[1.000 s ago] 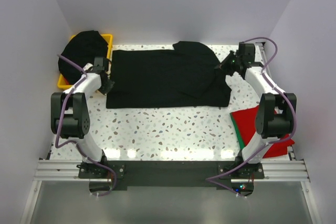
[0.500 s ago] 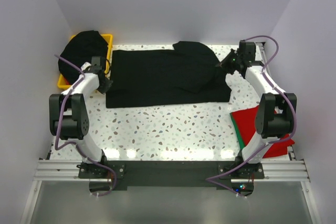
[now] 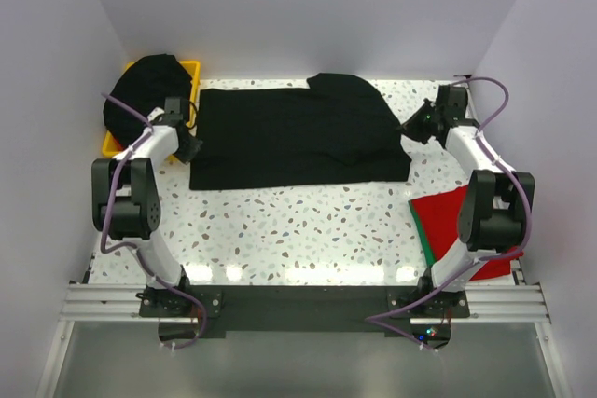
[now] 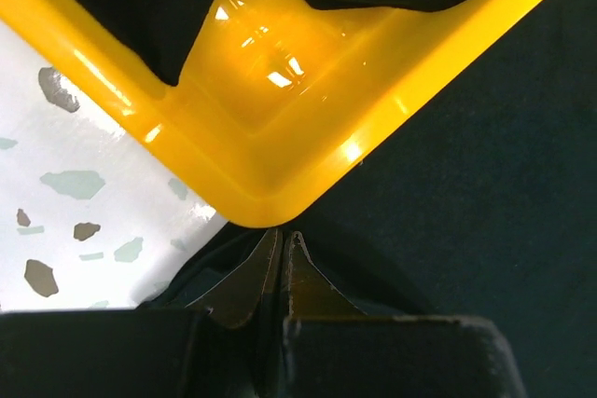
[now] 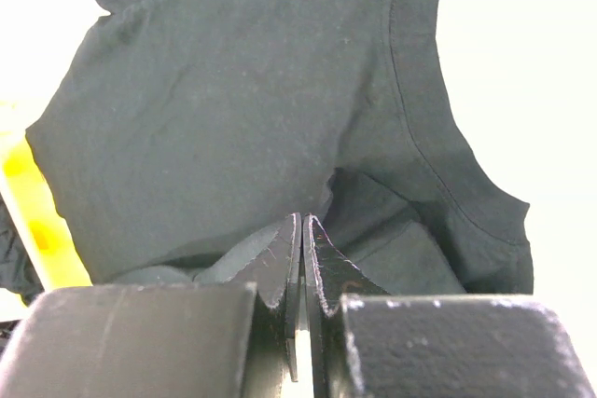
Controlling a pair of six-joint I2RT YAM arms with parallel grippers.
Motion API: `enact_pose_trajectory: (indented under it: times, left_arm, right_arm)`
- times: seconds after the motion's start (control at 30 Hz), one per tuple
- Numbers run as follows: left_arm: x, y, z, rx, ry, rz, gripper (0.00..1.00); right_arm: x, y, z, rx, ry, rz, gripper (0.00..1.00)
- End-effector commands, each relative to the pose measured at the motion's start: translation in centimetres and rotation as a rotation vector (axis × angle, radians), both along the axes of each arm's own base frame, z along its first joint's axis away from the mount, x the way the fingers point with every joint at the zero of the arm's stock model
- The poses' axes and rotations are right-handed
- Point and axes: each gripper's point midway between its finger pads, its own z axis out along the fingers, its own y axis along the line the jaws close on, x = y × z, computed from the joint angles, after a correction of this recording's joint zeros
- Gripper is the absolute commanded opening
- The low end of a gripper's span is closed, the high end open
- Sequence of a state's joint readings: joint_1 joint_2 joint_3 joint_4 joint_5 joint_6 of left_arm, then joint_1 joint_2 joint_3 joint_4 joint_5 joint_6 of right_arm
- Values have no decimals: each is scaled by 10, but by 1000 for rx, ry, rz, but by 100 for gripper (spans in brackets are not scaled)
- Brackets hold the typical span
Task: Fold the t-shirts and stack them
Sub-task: Fold the tshirt
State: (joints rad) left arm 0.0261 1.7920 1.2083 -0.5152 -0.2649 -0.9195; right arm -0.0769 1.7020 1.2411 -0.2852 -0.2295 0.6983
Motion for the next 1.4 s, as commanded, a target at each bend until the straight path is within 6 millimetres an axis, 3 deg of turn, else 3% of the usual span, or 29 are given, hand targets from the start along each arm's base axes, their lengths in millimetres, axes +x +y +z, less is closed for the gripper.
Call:
enact_pose_trajectory:
  times: [0.0,0.4,0.67,0.83,0.93,0.97,1.0,1.03,1.1,1.2,1.23,1.37]
  left_arm:
    - [22,6,14,21,-60,-12,0]
    - [46,4,10,21,-67,-50,0]
    - [50,0,7,3,-70,-73,1]
    - [60,-9,30,-21,-162,-147,29]
    - [65,-20,47,-49,-224,-207,43]
    - [66,-23,51,-59,-239,-220,47]
    - [66,-30,55,-82,-254,-253,51]
    - [66,-31,62,-88,-267,-260,52]
    - [61,-38,65,-106,-276,-284,56]
    - [47,-48,66,-136,-275,-302,57]
    - [43,-51,70,-144,-288,-304,57]
    - [17,-65,53,-222,-266,-286,56]
  right_arm:
    - [3,-7,22,-20,-75,-12,0]
    - [13,-3,27,19,-94,-14,0]
    - [18,-2,19,31,-87,-21,0]
    - [34,0,25,44,-106,-7,0]
    - [47,3,25,43,-108,12,13]
    - [51,3,26,30,-114,18,29]
    - [52,6,15,28,-81,31,36]
    - [58,7,23,20,-92,38,43]
    - [58,5,18,-2,-63,45,56]
    - [48,1,24,-36,-72,30,62]
    - [38,-1,18,-49,-51,25,62]
    - [0,-14,10,-116,-10,-25,59]
